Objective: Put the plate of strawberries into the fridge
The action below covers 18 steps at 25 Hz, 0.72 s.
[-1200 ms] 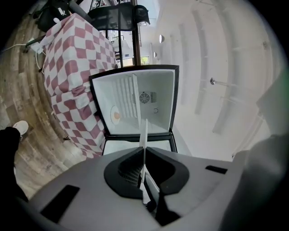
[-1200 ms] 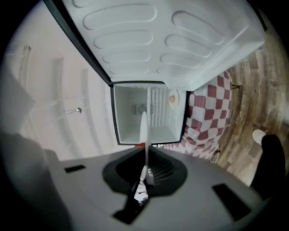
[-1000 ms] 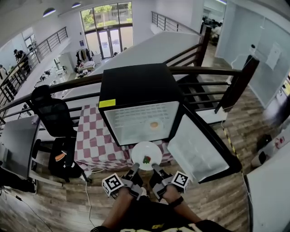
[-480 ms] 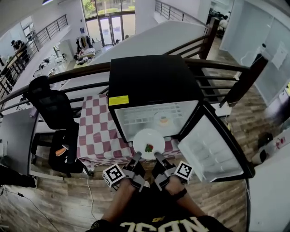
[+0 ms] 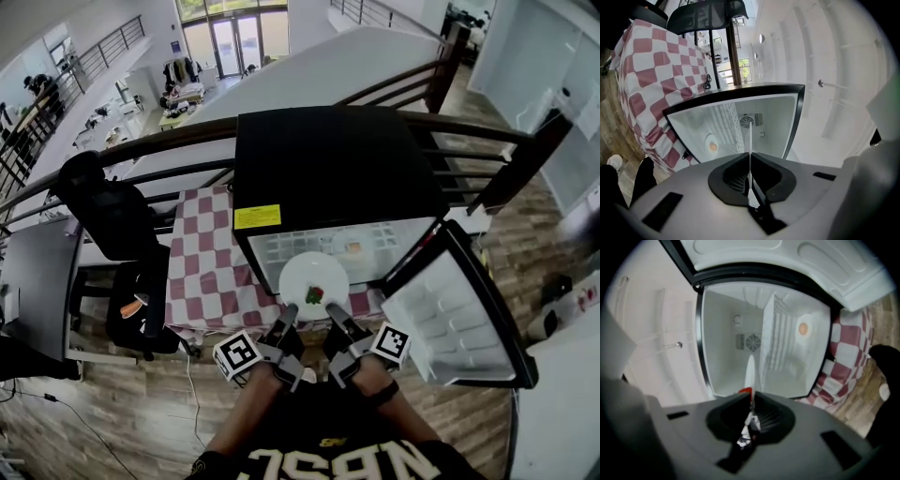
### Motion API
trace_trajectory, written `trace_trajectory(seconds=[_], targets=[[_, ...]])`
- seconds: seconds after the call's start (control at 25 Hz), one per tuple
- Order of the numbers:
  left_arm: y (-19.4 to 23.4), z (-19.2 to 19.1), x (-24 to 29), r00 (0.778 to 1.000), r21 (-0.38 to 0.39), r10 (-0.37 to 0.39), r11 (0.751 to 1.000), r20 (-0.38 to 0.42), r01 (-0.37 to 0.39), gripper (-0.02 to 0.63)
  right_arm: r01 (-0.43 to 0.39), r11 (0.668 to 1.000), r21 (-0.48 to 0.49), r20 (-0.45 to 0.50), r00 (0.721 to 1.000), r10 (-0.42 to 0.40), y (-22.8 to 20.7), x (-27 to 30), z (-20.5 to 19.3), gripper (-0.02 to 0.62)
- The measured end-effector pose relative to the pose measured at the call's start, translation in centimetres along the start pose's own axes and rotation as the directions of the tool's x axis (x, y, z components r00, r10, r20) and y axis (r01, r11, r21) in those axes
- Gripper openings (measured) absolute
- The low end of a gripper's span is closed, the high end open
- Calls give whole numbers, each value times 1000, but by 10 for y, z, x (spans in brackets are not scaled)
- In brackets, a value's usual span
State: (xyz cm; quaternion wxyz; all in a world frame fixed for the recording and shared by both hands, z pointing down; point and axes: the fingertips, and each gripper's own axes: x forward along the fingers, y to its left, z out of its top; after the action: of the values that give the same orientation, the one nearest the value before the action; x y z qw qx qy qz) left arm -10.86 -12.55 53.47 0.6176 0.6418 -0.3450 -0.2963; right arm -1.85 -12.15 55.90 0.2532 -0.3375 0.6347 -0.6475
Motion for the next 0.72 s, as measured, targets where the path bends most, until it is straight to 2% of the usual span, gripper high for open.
trace_trajectory(seconds=[0.24,0.72], targets=[[3,16,26,1000,12,-5,1000,8,5,29,-12,1000,-3,-42,999,12,1,23,19,35],[24,27,62,999,-48,43,998,15,-43,29,13,999,34,-60,998,-11,-14,48,53,35]])
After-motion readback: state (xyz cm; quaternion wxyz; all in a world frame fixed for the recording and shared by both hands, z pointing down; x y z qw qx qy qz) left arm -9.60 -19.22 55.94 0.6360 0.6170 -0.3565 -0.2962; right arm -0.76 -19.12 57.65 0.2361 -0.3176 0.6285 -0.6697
